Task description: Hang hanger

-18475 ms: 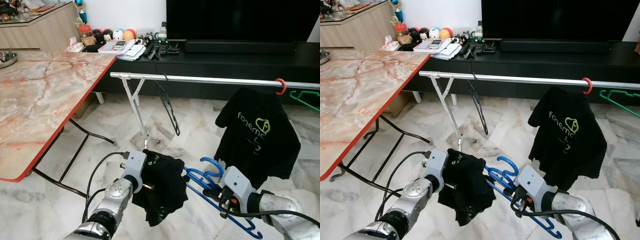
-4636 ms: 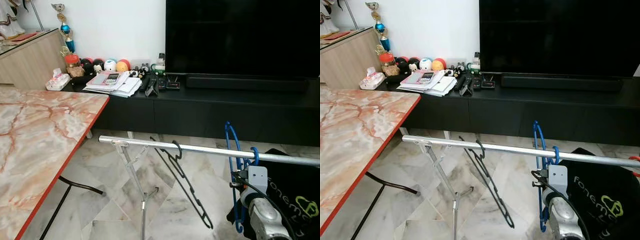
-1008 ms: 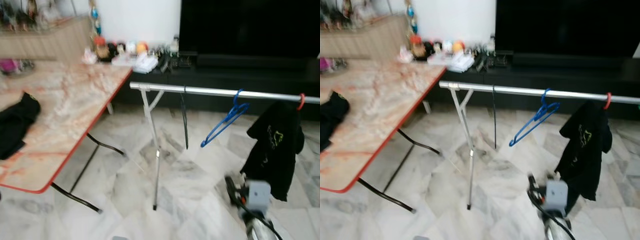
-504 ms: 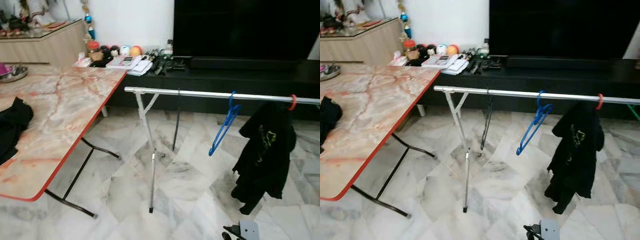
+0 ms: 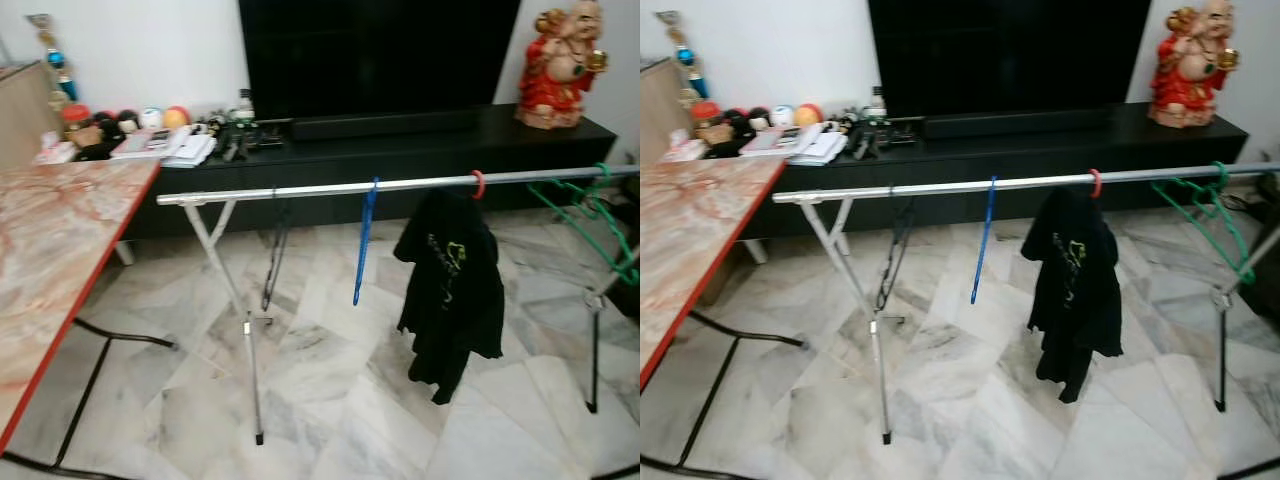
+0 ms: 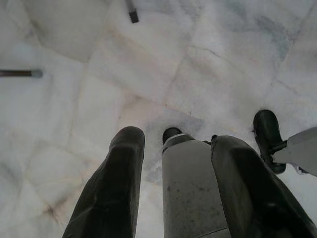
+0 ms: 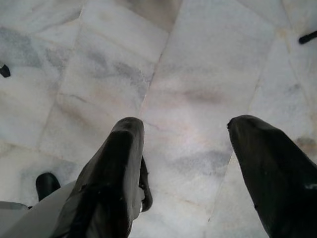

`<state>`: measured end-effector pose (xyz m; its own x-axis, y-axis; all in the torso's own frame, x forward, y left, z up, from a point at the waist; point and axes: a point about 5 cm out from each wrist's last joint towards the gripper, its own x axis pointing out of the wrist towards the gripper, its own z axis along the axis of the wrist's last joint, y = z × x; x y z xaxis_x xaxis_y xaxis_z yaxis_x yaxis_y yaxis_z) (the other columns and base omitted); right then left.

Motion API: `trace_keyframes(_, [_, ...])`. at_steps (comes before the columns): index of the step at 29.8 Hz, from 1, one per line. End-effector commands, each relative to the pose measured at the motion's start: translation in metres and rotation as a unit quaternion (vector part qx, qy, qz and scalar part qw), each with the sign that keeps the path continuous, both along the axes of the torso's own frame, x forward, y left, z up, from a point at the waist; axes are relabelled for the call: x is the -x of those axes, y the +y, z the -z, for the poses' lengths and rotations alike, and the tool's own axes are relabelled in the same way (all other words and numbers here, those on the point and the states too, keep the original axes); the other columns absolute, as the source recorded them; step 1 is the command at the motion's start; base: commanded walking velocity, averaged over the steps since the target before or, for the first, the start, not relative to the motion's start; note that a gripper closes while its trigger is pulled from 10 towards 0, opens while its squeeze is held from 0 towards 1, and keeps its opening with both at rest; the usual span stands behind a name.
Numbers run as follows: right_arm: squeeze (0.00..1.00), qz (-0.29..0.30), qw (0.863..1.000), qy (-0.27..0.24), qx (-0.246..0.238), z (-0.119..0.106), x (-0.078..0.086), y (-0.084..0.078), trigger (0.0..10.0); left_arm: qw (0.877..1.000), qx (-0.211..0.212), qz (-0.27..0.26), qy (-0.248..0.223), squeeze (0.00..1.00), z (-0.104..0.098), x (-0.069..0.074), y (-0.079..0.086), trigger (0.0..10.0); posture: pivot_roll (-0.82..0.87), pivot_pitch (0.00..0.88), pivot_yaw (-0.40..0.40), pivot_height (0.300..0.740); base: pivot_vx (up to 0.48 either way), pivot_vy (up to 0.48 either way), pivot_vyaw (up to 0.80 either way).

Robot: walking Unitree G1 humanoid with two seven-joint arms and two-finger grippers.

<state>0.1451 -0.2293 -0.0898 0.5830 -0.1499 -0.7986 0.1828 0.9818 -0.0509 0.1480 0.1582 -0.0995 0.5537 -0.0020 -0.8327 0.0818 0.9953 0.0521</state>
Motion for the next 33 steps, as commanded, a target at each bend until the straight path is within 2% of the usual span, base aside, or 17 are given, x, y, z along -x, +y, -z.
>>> trace_keyframes(1, [0.00, -0.013, 1.000, -0.007, -0.001, -0.001, -0.005, 0.005, 10.0, 0.999, -0.003, 0.013, 0.042, 0.00, 0.009, 0.022, -0.002, 10.0, 0.03, 0.056, 0.042, 0.740, 0.000, 0.000, -0.77])
trace_keyframes(3, [0.00, -0.006, 1.000, -0.018, -0.004, -0.004, -0.013, 0.007, 10.0, 0.998, -0.014, 0.048, 0.042, 0.00, 0.009, 0.023, -0.005, 10.0, 0.01, 0.057, 0.046, 0.740, 0.000, -0.480, -0.77])
trace_keyframes(7, [0.00, -0.015, 1.000, -0.018, 0.001, -0.005, -0.016, 0.007, 10.0, 0.999, -0.006, 0.029, 0.043, 0.00, 0.009, 0.022, -0.007, 10.0, -0.01, 0.051, 0.046, 0.740, 0.000, -0.360, -0.77])
trace_keyframes(9, [0.00, -0.014, 1.000, -0.012, 0.005, -0.004, -0.013, 0.007, 10.0, 0.999, -0.004, 0.027, 0.043, 0.00, 0.009, 0.023, -0.008, 10.0, -0.02, 0.053, 0.048, 0.740, 0.000, 0.000, -0.77])
trace_keyframes(11, [0.00, -0.016, 1.000, 0.006, 0.013, 0.000, -0.003, 0.005, 10.0, 0.999, -0.004, 0.032, 0.044, 0.00, 0.008, 0.020, -0.008, 10.0, -0.03, 0.050, 0.050, 0.740, 0.000, 0.000, -0.77])
trace_keyframes(15, [0.00, -0.013, 1.000, 0.010, 0.013, 0.001, 0.000, 0.004, 10.0, 0.999, -0.003, 0.033, 0.043, 0.00, 0.008, 0.018, -0.008, 10.0, -0.03, 0.039, 0.050, 0.740, 0.000, 0.000, -0.77])
trace_keyframes(16, [0.00, -0.003, 1.000, 0.014, 0.014, 0.002, 0.007, -0.001, 10.0, 0.999, -0.012, 0.022, 0.034, 0.00, 0.003, 0.010, 0.023, 10.0, -0.03, 0.022, 0.047, 0.740, 0.000, 0.000, -0.77])
trace_keyframes(18, [0.00, -0.001, 1.000, 0.019, 0.016, 0.003, 0.010, -0.005, 10.0, 0.999, -0.020, 0.015, 0.026, 0.00, -0.003, 0.004, 0.046, 10.0, -0.02, 0.012, 0.043, 0.740, 0.000, 0.000, -0.77])
trace_keyframes(19, [0.00, -0.002, 1.000, 0.020, 0.016, 0.003, 0.011, -0.006, 10.0, 0.999, -0.021, 0.013, 0.023, 0.00, -0.004, 0.003, 0.050, 10.0, -0.02, 0.012, 0.043, 0.740, 0.000, 0.000, -0.77])
trace_keyframes(25, [0.00, -0.013, 1.000, 0.010, 0.017, 0.001, 0.007, -0.007, 10.0, 1.000, -0.022, 0.009, 0.012, 0.00, -0.008, -0.002, 0.059, 10.0, -0.02, 0.000, 0.048, 0.740, 0.000, 0.000, -0.77])
trace_keyframes(33, [0.00, -0.008, 1.000, 0.011, 0.017, 0.001, 0.008, -0.009, 10.0, 1.000, -0.016, 0.020, -0.001, 0.00, -0.011, -0.013, 0.052, 10.0, -0.02, 0.000, 0.057, 0.740, 0.000, 0.000, -0.77])
